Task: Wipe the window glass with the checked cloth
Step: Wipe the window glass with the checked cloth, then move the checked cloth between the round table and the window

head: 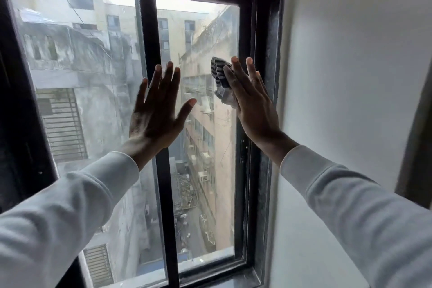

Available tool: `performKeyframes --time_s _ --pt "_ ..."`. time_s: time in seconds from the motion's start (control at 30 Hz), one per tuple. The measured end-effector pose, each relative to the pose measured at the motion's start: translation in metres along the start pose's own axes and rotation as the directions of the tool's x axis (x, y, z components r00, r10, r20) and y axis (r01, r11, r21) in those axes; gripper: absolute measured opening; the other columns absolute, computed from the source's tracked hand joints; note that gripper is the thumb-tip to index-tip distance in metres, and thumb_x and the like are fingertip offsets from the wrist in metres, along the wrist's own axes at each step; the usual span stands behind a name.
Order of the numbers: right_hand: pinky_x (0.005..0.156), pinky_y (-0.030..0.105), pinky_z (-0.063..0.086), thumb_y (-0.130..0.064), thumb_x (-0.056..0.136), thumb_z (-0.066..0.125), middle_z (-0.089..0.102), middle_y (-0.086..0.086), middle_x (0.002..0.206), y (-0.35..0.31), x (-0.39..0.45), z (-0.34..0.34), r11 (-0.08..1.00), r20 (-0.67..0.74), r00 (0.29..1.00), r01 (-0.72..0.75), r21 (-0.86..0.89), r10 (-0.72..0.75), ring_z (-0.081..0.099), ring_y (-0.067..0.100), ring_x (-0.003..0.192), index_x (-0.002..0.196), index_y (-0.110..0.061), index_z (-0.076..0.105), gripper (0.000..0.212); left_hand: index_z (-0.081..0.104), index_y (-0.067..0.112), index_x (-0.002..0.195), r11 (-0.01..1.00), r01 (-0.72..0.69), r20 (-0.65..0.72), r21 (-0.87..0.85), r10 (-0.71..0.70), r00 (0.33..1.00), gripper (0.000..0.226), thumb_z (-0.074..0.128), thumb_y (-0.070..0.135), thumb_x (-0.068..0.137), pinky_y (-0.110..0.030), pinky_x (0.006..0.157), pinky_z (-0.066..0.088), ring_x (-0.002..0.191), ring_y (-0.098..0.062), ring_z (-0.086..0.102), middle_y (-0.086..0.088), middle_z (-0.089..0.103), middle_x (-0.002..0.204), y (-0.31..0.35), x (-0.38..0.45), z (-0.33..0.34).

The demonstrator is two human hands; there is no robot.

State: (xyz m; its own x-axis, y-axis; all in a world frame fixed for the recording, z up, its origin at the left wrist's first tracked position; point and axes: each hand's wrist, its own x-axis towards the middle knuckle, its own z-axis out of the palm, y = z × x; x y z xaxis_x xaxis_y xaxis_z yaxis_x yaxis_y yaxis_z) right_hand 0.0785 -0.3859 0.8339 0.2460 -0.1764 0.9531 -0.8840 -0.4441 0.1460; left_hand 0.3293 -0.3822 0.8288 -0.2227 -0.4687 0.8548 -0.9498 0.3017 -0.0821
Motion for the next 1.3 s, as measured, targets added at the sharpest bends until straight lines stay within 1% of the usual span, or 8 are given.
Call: performKeyframes --time_s 0.13,0.23,0.4,0.53,0.7,1.03,1.13,1.3 --pt "0.105 0.050 0.063 0.003 0.106 0.065 0.025 0.004 0.182 -0.035 -0.029 -0.065 0.995 0.139 0.987 -0.064 -0.082 0.075 0.017 0.035 0.169 0.170 -0.014 0.037 0.072 -0.005 0.020 0.181 0.996 -0.014 0.047 -0.087 0.018 0.999 0.086 0.015 0.071 0.115 -0.049 0.144 -0.003 0.176 -0.021 -0.012 -0.001 -0.013 0.189 0.026 -0.027 -0.020" --pt "0.090 0.044 0.066 0.002 0.106 0.064 0.024 0.000 0.182 -0.057 -0.057 -0.110 0.977 0.219 0.966 -0.097 -0.189 0.138 0.018 0.031 0.169 0.170 -0.019 0.038 0.072 -0.005 0.020 0.181 0.984 -0.037 0.070 -0.176 0.050 0.996 0.086 0.018 0.070 0.116 -0.051 0.144 -0.002 0.176 -0.021 -0.012 0.000 -0.012 0.189 0.055 -0.054 -0.031" --pt "0.100 0.050 0.064 -0.013 0.111 0.058 0.025 -0.002 0.182 -0.089 -0.109 -0.181 0.941 0.344 0.902 -0.160 -0.299 0.263 0.022 0.027 0.169 0.170 -0.021 0.038 0.063 -0.006 0.020 0.181 0.941 -0.081 0.124 -0.329 0.128 0.984 0.085 0.020 0.069 0.117 -0.048 0.143 -0.005 0.176 -0.021 -0.012 0.000 -0.013 0.189 0.118 -0.113 -0.049" --pt "0.111 0.056 0.058 -0.011 0.114 0.044 0.027 0.001 0.181 -0.106 -0.147 -0.222 0.922 0.400 0.857 -0.192 -0.336 0.325 0.023 0.029 0.168 0.169 -0.019 0.040 0.056 -0.003 0.020 0.182 0.922 -0.074 0.200 -0.381 0.160 0.967 0.082 0.021 0.066 0.118 -0.046 0.143 -0.004 0.176 -0.018 -0.009 0.000 -0.010 0.190 0.165 -0.160 -0.067" --pt "0.118 0.055 0.053 -0.003 0.115 0.047 0.025 0.000 0.182 -0.106 -0.199 -0.254 0.901 0.441 0.814 -0.212 -0.379 0.377 0.023 0.028 0.169 0.171 -0.021 0.035 0.060 0.000 0.020 0.182 0.901 -0.022 0.306 -0.434 0.171 0.937 0.083 0.017 0.067 0.117 -0.043 0.143 -0.004 0.177 -0.018 -0.006 0.001 -0.007 0.190 0.207 -0.212 -0.076" --pt "0.122 0.056 0.045 0.002 0.111 0.056 0.030 0.004 0.180 -0.070 -0.336 -0.320 0.895 0.568 0.696 -0.289 -0.338 0.439 0.026 0.035 0.167 0.167 -0.019 0.042 0.062 0.005 0.019 0.182 0.919 0.084 0.481 -0.384 0.122 0.868 0.079 0.021 0.062 0.118 -0.044 0.144 -0.001 0.177 -0.019 -0.003 -0.001 -0.001 0.191 0.297 -0.325 -0.068" --pt "0.125 0.053 0.042 0.007 0.109 0.052 0.031 0.005 0.180 -0.062 -0.396 -0.333 0.903 0.638 0.639 -0.312 -0.295 0.429 0.027 0.037 0.166 0.168 -0.018 0.042 0.064 0.003 0.020 0.182 0.928 0.128 0.550 -0.351 0.093 0.830 0.080 0.018 0.064 0.117 -0.042 0.143 -0.004 0.177 -0.018 -0.005 0.001 -0.004 0.190 0.331 -0.373 -0.058" --pt "0.128 0.050 0.038 0.001 0.109 0.053 0.032 0.003 0.179 -0.050 -0.512 -0.335 0.897 0.753 0.519 -0.388 -0.213 0.404 0.026 0.035 0.167 0.168 -0.019 0.041 0.063 0.000 0.020 0.182 0.951 0.189 0.670 -0.245 0.025 0.742 0.083 0.011 0.066 0.114 -0.041 0.143 -0.006 0.176 -0.016 -0.009 0.002 -0.009 0.189 0.381 -0.464 -0.024"
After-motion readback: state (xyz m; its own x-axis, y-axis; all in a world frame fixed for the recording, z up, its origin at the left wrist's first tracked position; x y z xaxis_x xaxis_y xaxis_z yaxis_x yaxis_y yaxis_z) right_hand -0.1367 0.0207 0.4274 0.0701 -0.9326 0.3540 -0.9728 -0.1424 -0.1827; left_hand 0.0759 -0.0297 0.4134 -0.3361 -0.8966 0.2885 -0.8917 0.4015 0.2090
